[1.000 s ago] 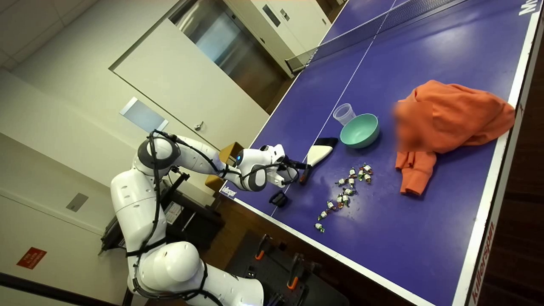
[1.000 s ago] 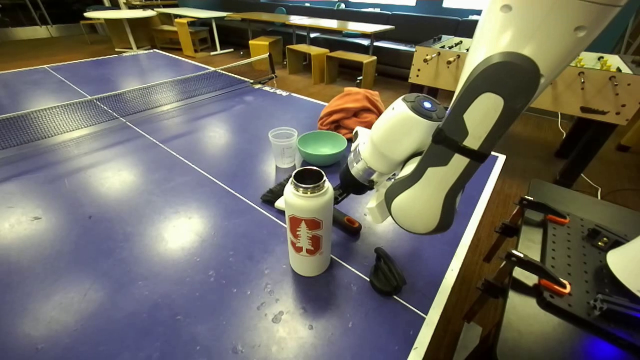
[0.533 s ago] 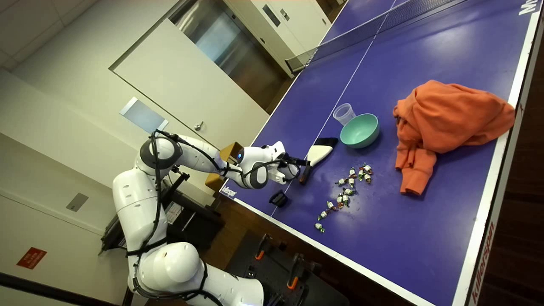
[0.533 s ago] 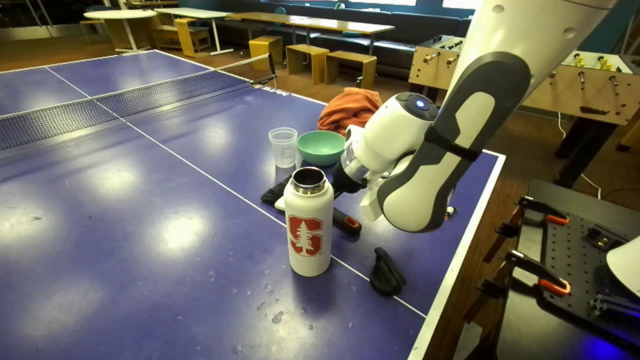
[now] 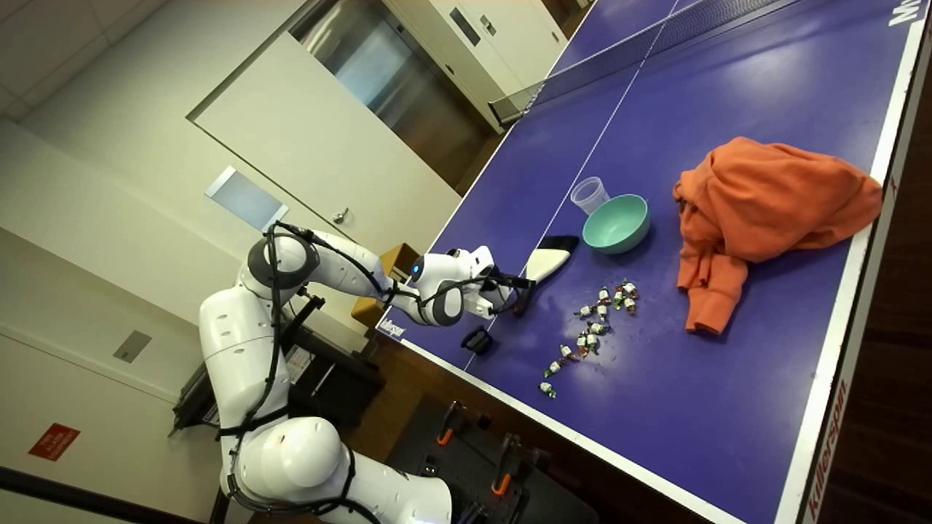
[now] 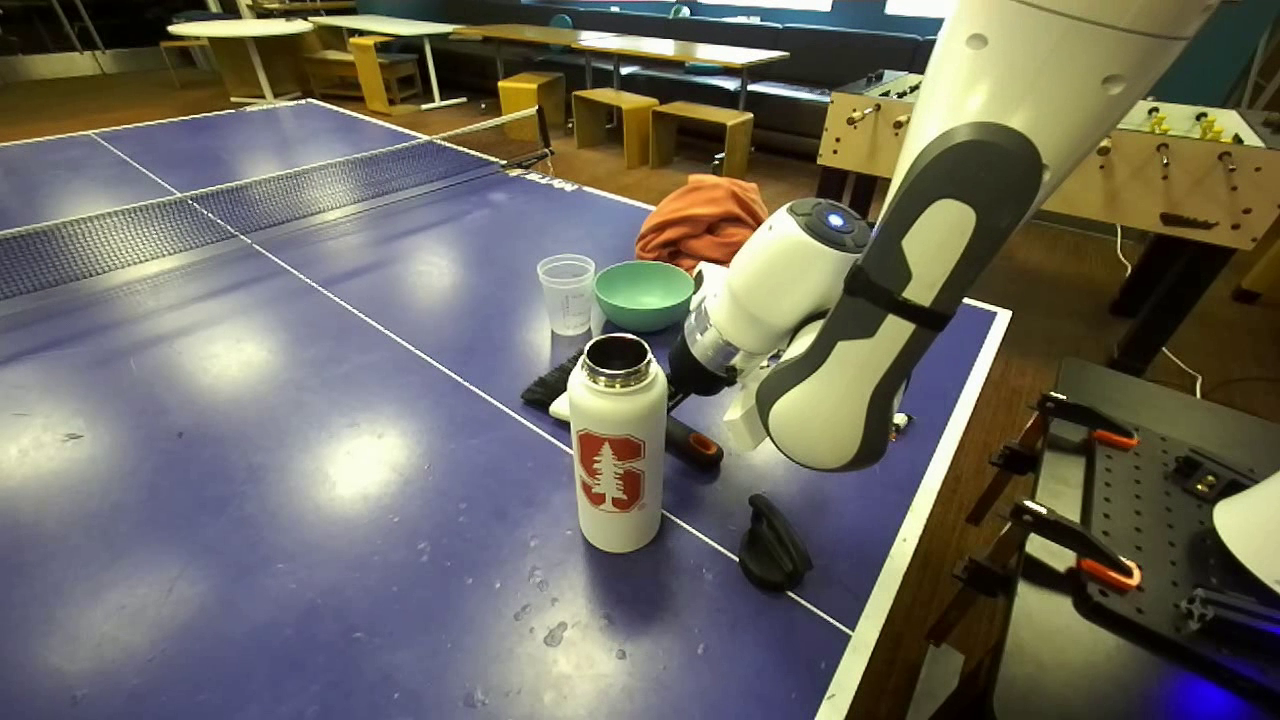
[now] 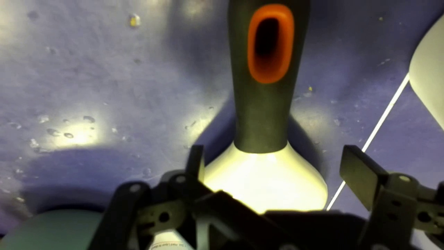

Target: Move the cup backwards, empty the bowl then sweep the table.

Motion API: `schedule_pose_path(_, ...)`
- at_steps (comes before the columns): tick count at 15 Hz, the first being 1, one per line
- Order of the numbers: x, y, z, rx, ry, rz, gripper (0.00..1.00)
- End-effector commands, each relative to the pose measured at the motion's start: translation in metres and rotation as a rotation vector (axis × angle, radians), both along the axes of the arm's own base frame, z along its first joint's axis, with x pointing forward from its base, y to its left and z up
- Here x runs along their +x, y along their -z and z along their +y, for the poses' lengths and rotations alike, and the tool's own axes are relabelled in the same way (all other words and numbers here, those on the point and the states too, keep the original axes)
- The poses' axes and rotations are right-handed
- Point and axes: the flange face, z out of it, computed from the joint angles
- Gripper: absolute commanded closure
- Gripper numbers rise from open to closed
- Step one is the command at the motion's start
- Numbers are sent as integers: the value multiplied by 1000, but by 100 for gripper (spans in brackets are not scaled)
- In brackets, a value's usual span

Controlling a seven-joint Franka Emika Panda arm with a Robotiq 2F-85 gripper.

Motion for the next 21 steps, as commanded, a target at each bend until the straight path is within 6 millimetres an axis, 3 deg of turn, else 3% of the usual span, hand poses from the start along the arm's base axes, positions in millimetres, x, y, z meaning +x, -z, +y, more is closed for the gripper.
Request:
schedule_pose_path(1, 8, 0, 1, -16, -27, -13, 0)
schedule_pose_path(17, 7, 21, -5, -29, -12, 7, 0)
schedule_pose_path(18, 8, 21, -6, -32, -11, 5, 25)
schedule_pose_path(19, 8, 22, -6, -34, -11, 5, 26)
schedule_pose_path(21, 9, 22, -7, -35, -9, 3, 41)
